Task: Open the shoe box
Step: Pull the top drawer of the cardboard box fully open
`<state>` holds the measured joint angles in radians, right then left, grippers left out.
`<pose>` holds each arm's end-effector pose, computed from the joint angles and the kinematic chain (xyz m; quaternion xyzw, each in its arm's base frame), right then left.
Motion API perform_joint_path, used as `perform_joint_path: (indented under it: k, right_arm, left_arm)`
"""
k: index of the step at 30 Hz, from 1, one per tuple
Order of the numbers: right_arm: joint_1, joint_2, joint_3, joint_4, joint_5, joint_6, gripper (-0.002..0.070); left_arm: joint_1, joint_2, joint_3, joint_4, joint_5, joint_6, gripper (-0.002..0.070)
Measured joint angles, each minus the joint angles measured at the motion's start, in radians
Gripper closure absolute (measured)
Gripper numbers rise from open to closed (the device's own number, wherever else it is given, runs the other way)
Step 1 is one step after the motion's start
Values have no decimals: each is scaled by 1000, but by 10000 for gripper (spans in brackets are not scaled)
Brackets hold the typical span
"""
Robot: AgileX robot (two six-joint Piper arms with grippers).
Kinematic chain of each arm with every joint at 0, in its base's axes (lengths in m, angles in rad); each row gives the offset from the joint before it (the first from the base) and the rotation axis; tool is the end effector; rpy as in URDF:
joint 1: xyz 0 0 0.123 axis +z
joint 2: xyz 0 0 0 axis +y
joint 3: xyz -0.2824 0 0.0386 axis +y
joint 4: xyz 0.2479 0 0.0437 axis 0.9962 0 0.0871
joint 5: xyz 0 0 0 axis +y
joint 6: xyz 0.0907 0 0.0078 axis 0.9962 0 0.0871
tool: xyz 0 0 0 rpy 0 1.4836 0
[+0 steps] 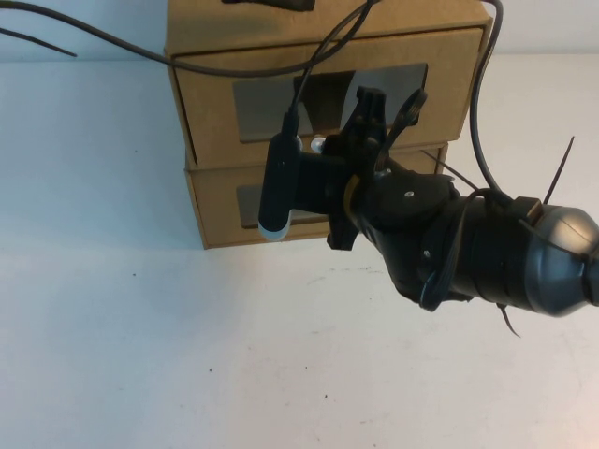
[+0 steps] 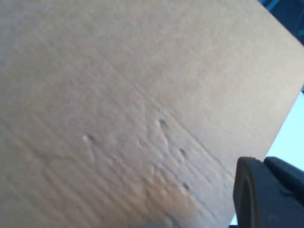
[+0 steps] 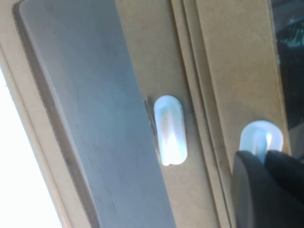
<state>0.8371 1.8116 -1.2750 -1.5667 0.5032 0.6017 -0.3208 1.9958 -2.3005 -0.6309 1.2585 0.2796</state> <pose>0.3085 0.2765 0.2641 -0.5613 0.6133 -0.2433 0.4996 0.3895 -0.1833 0.4264 0.2757 0.8488 -0.3167 0.3214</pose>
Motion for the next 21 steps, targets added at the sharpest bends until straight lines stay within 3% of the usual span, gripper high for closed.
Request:
perform_joint_path:
  k: [21]
  right_arm:
    - [0,-4,4,20,-4,0,668]
  left_arm:
    - [4,63,-17,-3,-13,-12,680]
